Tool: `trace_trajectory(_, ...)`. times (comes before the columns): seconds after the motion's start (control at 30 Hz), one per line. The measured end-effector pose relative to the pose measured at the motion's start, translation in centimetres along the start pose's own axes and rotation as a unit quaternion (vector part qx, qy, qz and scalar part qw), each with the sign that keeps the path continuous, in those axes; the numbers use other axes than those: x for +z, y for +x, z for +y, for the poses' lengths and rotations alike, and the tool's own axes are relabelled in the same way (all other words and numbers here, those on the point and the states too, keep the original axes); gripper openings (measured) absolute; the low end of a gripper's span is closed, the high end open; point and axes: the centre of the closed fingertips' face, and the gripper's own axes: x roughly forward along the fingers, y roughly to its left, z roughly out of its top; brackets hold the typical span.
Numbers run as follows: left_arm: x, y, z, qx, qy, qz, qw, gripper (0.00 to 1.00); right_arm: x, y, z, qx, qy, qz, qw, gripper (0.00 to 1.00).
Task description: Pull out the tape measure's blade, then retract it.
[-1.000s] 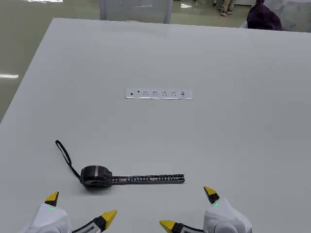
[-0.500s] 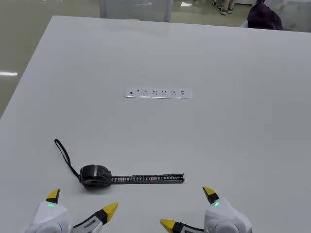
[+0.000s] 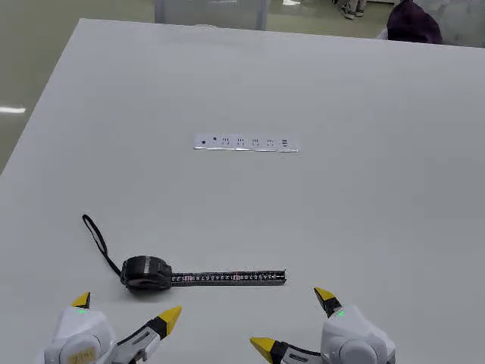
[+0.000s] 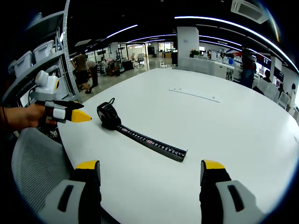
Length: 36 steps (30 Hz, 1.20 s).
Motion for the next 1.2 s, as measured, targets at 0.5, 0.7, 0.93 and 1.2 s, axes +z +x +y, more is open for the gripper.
trace_trajectory(0.5, 0.4, 1.7, -0.1, 0.008, -0.020, -0.017, 0.9996, 0.99, 0.1, 1.0, -1.2, 0.024, -0.035, -0.003, 0.9991, 0.81)
trace_trajectory(0.7, 0.5, 2.4, 0.2, 0.015, -0.025, -0.016, 0.9994, 0.99, -0.4, 1.7, -1.8, 0.044, -0.062, 0.003, 0.9971, 0.74)
trace_trajectory(0.93, 0.3, 3.1, 0.5, 0.024, -0.028, -0.012, 0.9993, 0.97, -1.0, 2.7, -2.9, 0.066, -0.091, 0.014, 0.9936, 0.67)
trace_trajectory(1.2, 0.4, 4.1, 0.5, 0.032, -0.033, -0.012, 0.9989, 0.96, -1.5, 3.6, -4.1, 0.096, -0.127, 0.025, 0.9870, 0.60)
